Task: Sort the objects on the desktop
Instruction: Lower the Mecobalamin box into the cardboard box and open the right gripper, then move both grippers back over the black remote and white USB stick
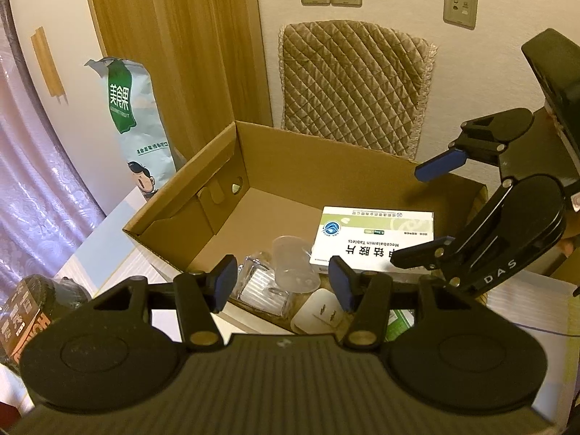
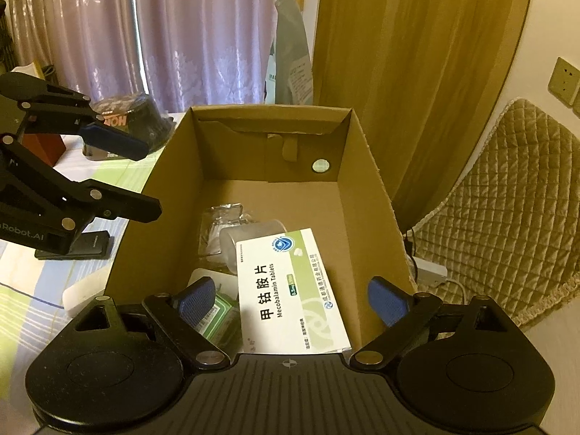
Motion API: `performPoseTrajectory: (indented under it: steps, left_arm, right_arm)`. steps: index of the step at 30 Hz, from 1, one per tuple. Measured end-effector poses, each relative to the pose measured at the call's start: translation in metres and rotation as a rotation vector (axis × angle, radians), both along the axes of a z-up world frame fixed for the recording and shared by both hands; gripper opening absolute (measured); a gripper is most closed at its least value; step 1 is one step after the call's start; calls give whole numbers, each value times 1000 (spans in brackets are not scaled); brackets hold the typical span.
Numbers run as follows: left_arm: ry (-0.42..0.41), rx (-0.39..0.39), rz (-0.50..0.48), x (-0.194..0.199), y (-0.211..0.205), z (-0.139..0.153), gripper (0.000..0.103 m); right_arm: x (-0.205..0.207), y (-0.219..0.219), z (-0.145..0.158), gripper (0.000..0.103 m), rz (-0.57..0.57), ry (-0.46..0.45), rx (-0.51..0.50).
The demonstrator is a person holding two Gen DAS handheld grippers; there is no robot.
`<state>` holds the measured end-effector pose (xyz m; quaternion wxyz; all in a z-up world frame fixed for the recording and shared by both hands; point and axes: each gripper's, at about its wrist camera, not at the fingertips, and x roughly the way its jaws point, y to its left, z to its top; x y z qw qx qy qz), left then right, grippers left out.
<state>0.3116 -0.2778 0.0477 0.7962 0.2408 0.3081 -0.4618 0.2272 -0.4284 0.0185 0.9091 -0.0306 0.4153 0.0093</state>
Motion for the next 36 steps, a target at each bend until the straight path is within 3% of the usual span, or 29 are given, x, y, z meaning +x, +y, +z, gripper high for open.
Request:
performPoseTrajectory:
  steps: [17,28,36]
  left_arm:
    - [-10,-20,61,-27,53,12,53]
    - [-16,35,222,-37,161,6,58]
    - [4,71,324,-48,239,-8,61]
  right_arm:
    - [-34,35,29,94,-5,-63,22]
    - [-52,124,52,93,118,-136,101]
    - [-46,191,15,93,158,-37,157]
